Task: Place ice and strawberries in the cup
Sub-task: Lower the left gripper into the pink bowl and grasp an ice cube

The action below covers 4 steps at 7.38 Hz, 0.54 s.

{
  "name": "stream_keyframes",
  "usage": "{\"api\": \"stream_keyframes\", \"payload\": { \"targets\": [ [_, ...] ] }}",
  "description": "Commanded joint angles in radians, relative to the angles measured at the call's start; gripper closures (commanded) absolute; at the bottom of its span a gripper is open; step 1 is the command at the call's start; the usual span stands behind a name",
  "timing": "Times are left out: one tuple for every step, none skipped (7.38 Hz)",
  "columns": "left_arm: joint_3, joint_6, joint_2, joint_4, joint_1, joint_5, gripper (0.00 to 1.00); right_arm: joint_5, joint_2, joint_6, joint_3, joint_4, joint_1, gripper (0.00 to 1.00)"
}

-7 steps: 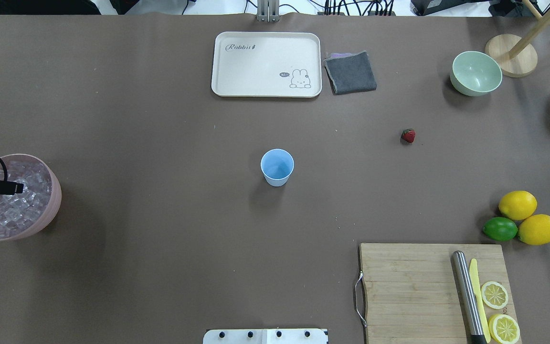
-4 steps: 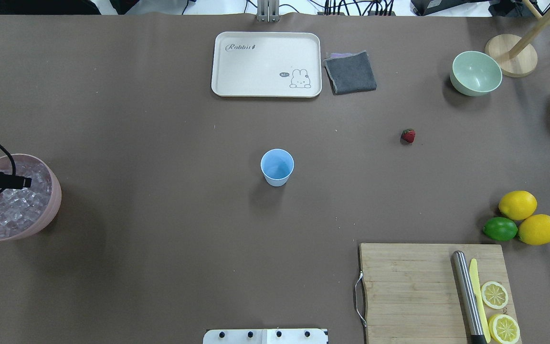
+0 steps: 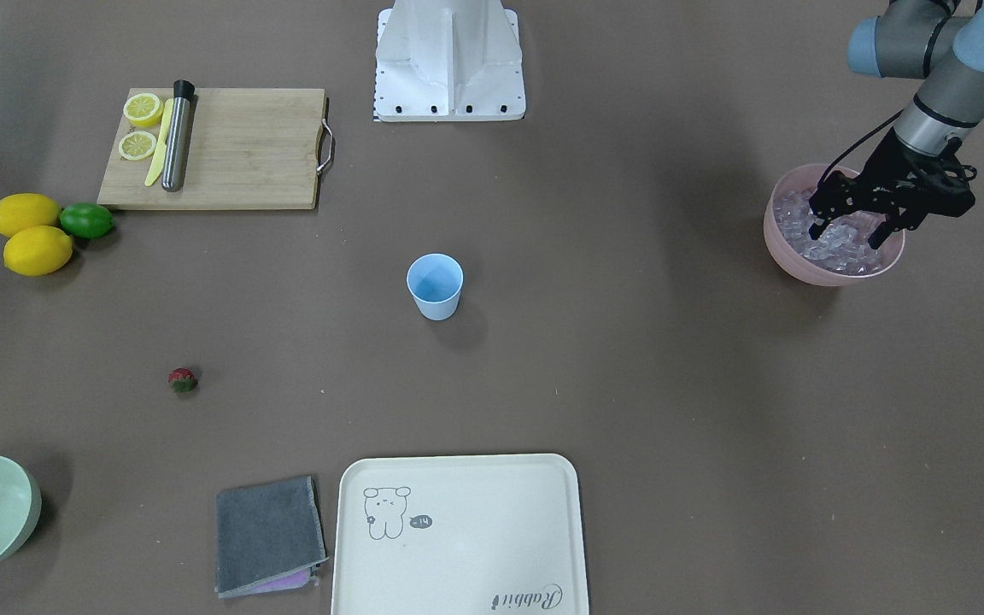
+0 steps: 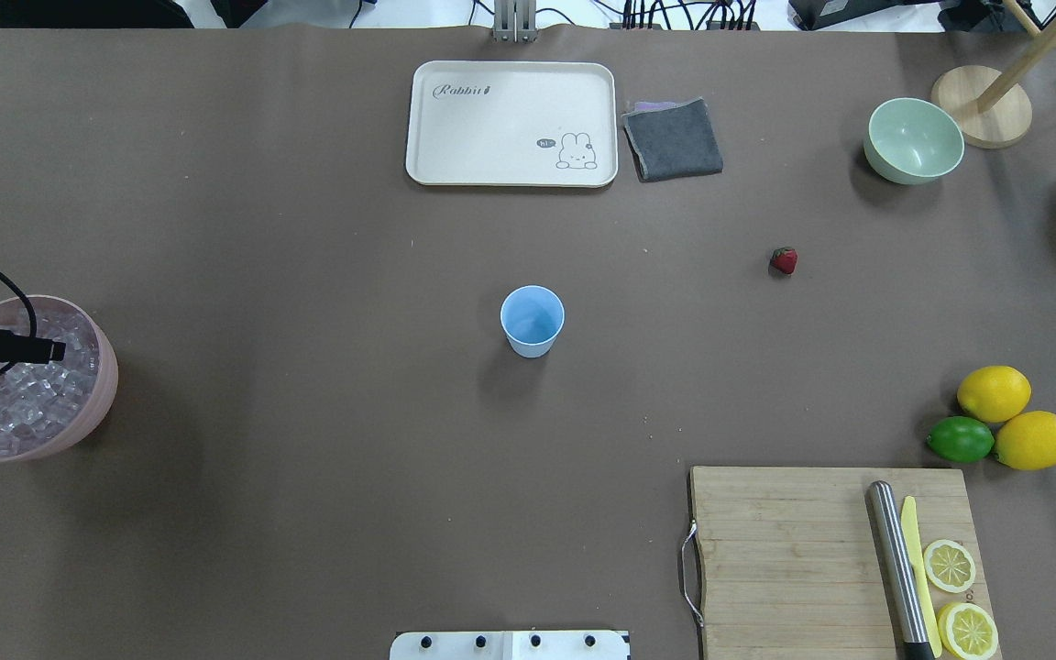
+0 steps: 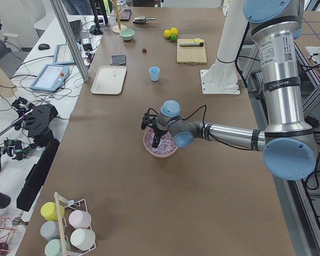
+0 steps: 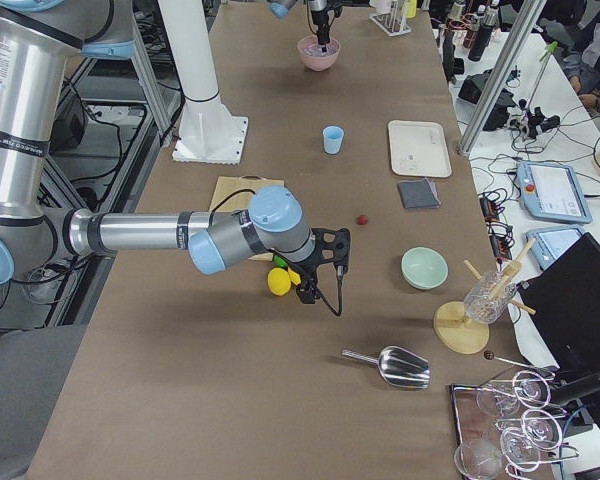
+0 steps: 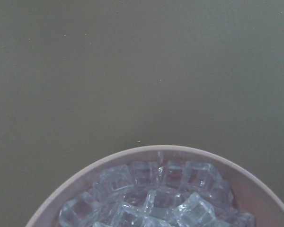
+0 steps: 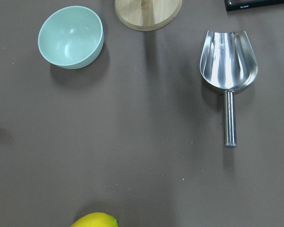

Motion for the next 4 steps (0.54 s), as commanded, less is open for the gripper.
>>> {"api": "stream_keyframes", "payload": {
  "targets": [
    [0.001, 0.002, 0.005, -0.013, 0.027, 0.001, 0.07, -0.004, 0.000, 0.000, 0.000, 0.000, -0.001, 0.00],
    [0.000, 0.002, 0.008, -0.013, 0.033, 0.001, 0.07, -0.007, 0.000, 0.000, -0.002, 0.000, -0.002, 0.00],
    [0.001, 0.002, 0.013, -0.025, 0.033, 0.000, 0.14, -0.007, 0.000, 0.000, -0.002, 0.000, -0.002, 0.00],
    [0.004, 0.008, 0.013, -0.025, 0.033, 0.001, 0.31, -0.007, 0.000, 0.000, -0.002, 0.000, -0.002, 0.00]
  ]
}}
